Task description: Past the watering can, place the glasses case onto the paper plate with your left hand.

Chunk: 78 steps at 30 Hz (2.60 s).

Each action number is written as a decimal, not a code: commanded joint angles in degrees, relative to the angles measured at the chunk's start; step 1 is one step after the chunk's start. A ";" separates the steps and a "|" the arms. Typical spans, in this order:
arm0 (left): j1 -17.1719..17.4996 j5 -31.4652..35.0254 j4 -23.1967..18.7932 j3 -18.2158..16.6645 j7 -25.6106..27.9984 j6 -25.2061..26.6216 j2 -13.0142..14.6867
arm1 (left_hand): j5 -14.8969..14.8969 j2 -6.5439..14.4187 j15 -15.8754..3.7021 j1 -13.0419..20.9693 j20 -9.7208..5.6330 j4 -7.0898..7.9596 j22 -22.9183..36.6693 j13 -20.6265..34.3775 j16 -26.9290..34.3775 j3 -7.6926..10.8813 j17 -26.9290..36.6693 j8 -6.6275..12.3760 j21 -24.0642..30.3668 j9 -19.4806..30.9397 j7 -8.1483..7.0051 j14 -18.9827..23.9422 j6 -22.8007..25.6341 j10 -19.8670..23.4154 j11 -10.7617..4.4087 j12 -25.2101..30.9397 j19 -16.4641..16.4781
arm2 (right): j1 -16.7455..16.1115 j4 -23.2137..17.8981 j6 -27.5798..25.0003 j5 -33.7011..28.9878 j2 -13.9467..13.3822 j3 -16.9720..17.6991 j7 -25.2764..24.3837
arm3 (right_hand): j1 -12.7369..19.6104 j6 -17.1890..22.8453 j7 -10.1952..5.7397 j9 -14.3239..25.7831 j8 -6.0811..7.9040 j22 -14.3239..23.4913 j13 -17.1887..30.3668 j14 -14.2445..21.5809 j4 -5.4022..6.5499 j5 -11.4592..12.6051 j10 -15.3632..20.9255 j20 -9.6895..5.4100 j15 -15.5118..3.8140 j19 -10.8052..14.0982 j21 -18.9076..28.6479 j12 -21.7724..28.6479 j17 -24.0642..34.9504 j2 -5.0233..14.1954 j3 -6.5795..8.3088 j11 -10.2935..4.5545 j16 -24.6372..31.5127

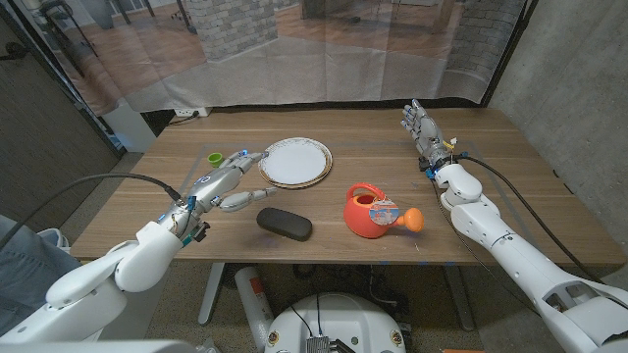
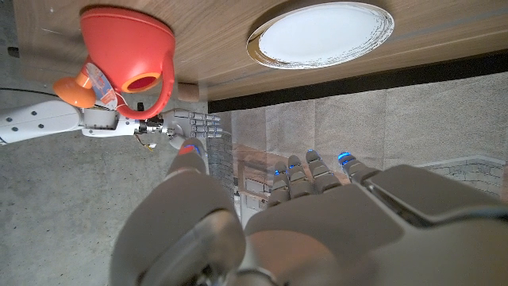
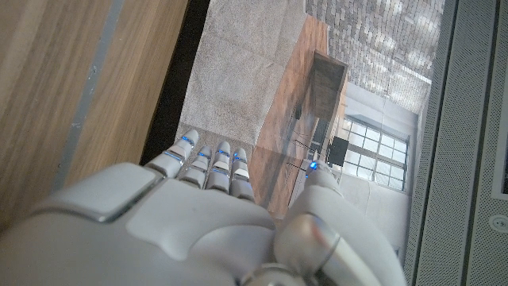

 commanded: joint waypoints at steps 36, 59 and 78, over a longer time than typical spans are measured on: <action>6.00 12.68 -13.27 -8.67 -20.10 8.24 -4.32 | 1.05 -2.07 0.09 4.87 1.09 -2.45 0.32 0.52 -0.33 -0.18 0.42 -0.81 0.01 0.35 -1.09 -2.33 -5.91 -2.85 -1.34 -0.24 -0.46 | -0.67 -0.73 -0.05 0.55 -0.71 0.59 0.36 | 0.48 0.82 -0.10 0.29 0.39 0.36 0.21 0.75 -0.39 0.05 0.72 -0.70 -0.10 0.46 -0.48 0.29 0.29 0.14 -0.20 -0.09 0.39; 2.97 15.97 -17.32 -8.82 -33.51 11.58 -2.15 | 1.42 -3.59 0.85 7.24 2.17 -2.72 0.36 1.09 -0.01 -0.92 0.43 -0.33 0.42 0.46 -0.61 -2.38 -8.26 -4.73 -0.70 0.05 0.88 | -1.46 -1.79 -0.37 0.90 -1.61 1.41 -0.14 | 0.47 0.94 -0.07 0.29 0.40 0.38 0.22 0.70 -0.43 0.05 0.71 -0.65 -0.15 0.19 -0.75 0.26 0.30 0.20 -0.26 -0.07 0.35; -0.83 20.67 -18.71 -6.14 -41.27 13.82 2.17 | 1.76 -4.62 1.51 7.99 2.05 -2.27 0.37 1.31 -0.95 -1.99 0.43 -0.62 -0.06 0.52 0.25 -6.26 -9.96 -7.01 -0.23 -0.28 -0.09 | -0.61 -0.55 0.07 1.11 -0.70 1.53 -0.46 | 0.41 0.97 -0.10 0.30 0.38 0.39 0.23 0.67 -0.44 0.05 0.72 -0.68 -0.17 0.18 -0.86 0.25 0.32 0.20 -0.34 0.00 0.33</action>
